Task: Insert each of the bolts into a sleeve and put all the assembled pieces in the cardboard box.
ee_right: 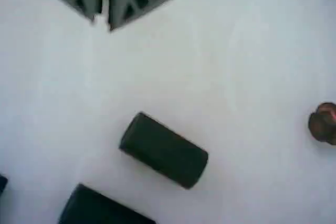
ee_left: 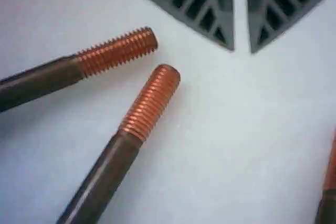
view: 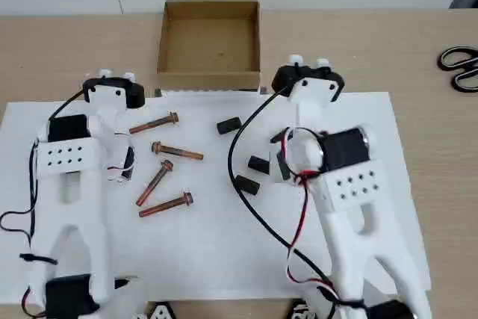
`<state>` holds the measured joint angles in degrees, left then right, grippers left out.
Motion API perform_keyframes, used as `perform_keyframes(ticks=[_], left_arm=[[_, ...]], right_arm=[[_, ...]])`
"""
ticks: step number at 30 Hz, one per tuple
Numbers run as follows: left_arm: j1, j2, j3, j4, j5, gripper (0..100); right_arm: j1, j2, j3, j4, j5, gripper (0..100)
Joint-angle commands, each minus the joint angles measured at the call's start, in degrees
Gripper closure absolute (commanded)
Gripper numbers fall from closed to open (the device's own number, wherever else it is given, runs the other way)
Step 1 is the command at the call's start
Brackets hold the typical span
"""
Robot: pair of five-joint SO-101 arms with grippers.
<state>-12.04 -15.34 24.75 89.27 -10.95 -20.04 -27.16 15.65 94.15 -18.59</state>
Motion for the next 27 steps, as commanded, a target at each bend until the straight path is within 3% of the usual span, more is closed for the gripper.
perform_keyframes(ticks=[1,9,27], left_arm=[[-0.18,1.05,-2.07,-1.76,0.18,95],[-0.18,1.93,-2.07,-5.27,0.18,90],[0.18,2.02,-2.07,-5.54,0.18,90]], right_arm=[[-0.48,4.09,-2.73,0.13,-0.62,99.3],[-0.31,14.02,-2.81,-0.92,-0.70,83.2],[5.23,25.10,-2.81,-16.40,-0.35,83.2]])
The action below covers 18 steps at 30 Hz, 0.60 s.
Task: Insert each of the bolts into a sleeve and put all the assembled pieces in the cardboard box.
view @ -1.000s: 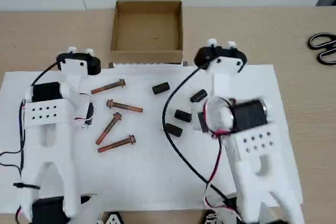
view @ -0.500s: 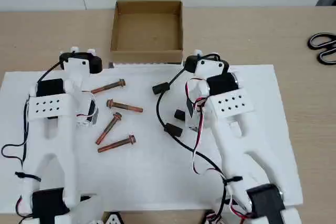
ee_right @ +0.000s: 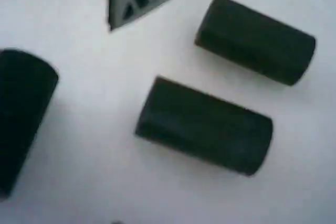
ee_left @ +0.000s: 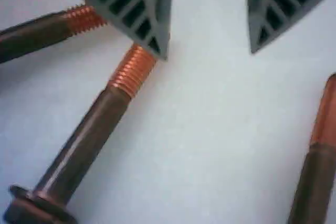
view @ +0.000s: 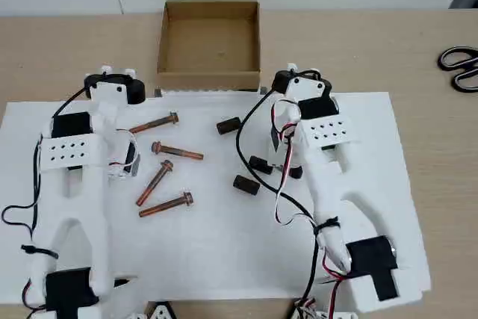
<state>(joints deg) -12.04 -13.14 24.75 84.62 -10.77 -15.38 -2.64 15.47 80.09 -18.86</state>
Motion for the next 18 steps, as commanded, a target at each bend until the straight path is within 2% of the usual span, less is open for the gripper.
perform_keyframes(ticks=[1,10,18], left_arm=[[0.18,-0.18,-2.07,-0.88,0.00,90],[0.18,-0.18,-2.07,-0.88,0.00,90],[0.18,-0.18,-0.48,-0.88,-0.09,90]], right_arm=[[0.57,1.19,-2.64,-3.21,-0.09,83.2],[0.92,6.81,-2.64,-7.34,-0.09,83.2],[5.14,8.75,-2.64,-8.84,0.00,83.3]])
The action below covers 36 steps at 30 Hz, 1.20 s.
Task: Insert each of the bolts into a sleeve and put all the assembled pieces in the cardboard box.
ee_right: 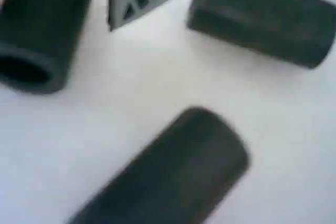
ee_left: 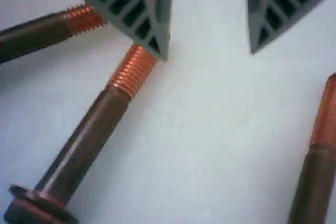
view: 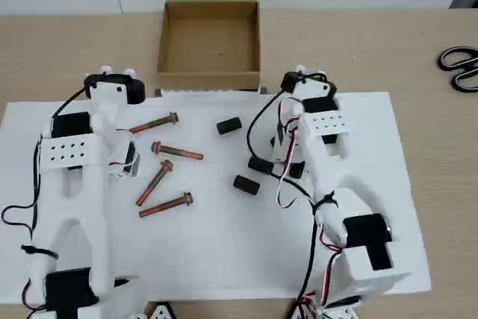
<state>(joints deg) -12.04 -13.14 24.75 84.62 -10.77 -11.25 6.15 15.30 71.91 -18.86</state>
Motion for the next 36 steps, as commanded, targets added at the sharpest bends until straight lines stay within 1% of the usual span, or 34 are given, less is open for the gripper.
perform_keyframes(ticks=[1,13,14,15,16,18,23,28,32,34,36], left_arm=[[0.18,-0.18,-0.22,-0.88,-0.09,90],[0.18,-0.18,1.36,-2.55,0.00,90],[0.18,-0.18,1.36,-2.46,0.00,90],[0.18,-0.18,1.36,-2.46,0.00,90],[0.18,-0.18,1.36,-2.46,0.00,90],[0.18,-0.18,1.36,-2.46,0.00,90],[0.18,-0.35,1.19,-2.29,0.00,90],[0.18,-0.62,1.01,-2.20,0.09,90],[0.18,-0.70,0.84,-1.67,0.09,90],[0.00,-0.79,-1.19,0.70,-0.18,93],[-0.09,-0.70,-5.05,3.96,0.09,98]], right_arm=[[1.01,0.13,-2.37,-0.66,0.00,83.3],[0.75,6.29,-2.37,-0.66,0.00,83.5],[0.75,6.46,-2.37,-0.75,0.00,85.0],[0.75,6.46,-2.46,-0.75,0.00,88.1],[0.75,6.37,-2.46,-1.10,0.00,93.6],[0.75,6.20,-2.46,-1.80,-0.18,98.5],[0.66,6.11,-3.60,-1.19,-0.09,99.5],[0.66,6.02,-11.60,6.37,-0.09,99.5],[1.01,6.02,-25.23,18.77,0.00,99.5],[1.01,6.02,-32.09,24.92,1.32,99.5],[1.45,6.02,-35.52,26.77,5.01,99.5]])
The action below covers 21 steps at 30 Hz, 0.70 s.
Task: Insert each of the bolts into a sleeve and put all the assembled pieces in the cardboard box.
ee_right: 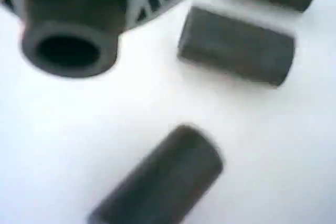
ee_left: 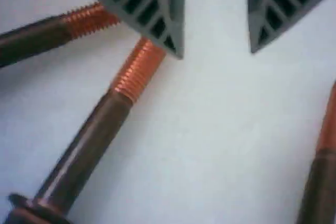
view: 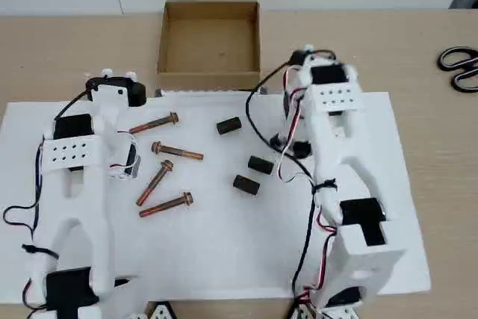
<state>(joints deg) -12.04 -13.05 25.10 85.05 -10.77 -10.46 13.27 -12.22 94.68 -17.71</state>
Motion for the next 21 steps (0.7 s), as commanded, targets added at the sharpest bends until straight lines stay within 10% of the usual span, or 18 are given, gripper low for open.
perform_keyframes(ticks=[1,21], left_arm=[[-0.09,-0.70,-7.25,4.66,0.09,100],[5.27,24.70,-40.48,10.90,-15.47,99]], right_arm=[[1.19,-1.54,-8.26,4.00,5.36,99.5],[6.29,-32.22,20.92,4.00,30.42,99.5]])
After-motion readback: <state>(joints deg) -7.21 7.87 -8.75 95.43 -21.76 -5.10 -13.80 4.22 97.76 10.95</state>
